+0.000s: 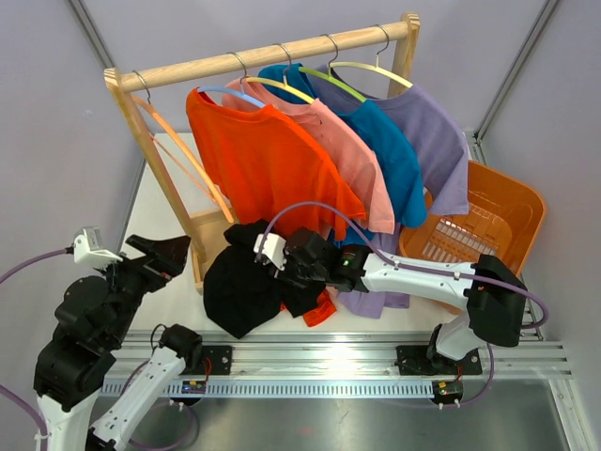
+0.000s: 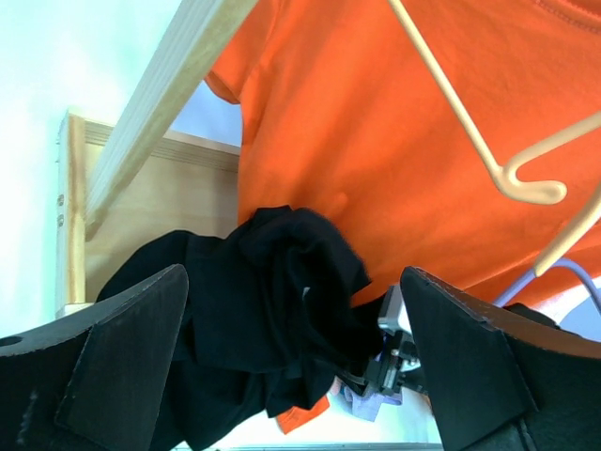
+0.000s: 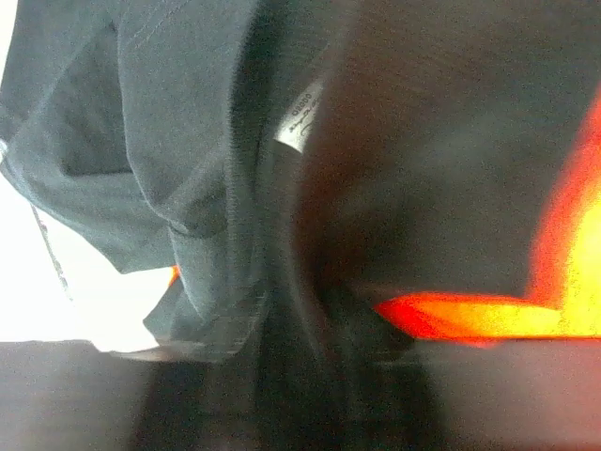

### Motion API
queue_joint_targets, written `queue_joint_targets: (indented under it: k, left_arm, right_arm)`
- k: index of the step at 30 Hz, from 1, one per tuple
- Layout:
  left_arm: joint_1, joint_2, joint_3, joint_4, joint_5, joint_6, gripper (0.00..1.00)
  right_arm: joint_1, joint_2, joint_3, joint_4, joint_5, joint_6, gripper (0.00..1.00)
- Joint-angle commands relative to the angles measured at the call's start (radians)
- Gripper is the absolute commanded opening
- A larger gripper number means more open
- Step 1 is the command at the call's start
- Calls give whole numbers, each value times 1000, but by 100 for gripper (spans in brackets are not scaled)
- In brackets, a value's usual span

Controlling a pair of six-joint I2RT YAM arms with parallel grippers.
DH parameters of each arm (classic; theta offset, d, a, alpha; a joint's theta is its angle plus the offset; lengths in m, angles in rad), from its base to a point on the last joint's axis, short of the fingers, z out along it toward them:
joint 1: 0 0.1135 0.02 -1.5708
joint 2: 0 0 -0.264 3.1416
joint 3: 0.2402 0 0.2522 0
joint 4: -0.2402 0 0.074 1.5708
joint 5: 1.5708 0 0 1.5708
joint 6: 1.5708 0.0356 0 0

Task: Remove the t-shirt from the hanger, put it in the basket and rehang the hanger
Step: Place the tshirt into the basket

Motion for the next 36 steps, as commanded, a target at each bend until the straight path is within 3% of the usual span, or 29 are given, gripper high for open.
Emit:
queue_joint_targets:
  k: [1,4,8,13,17,19,25,28,32,36]
  left_arm:
    - [0,-13,-20,80,56,18,99]
    - [0,-19,-38,75,75,32,99]
    - [0,-35,-74,66,83,40,99]
    - [0,-33,-114,78,102,46,99]
    - [0,-21,-140,106,119,57,99]
    - [0,-10,-150,124,133,64,99]
    - [0,11,-184,167,178,75,99]
    - [0,22,-192,193,214,95,99]
    - [0,33,-209,238,270,130,99]
    - [0,37,-233,253,296,130,99]
  right_arm:
    - [6,5,1,78,-21,0,25]
    - [-15,-21,27,6,-107,-32,0]
    - [-110,-172,65,-170,-471,-178,0]
    - [-213,-334,195,-469,-676,-417,0]
    - [-308,-410,376,-670,-759,-454,0]
    - [-325,-439,456,-672,-721,-409,0]
    - [-351,-473,670,-499,-373,-223,0]
    - [-353,-472,769,-383,-201,-201,0]
    - [-351,-385,1034,-344,53,-229,0]
    - [-351,-302,1255,-307,195,-304,0]
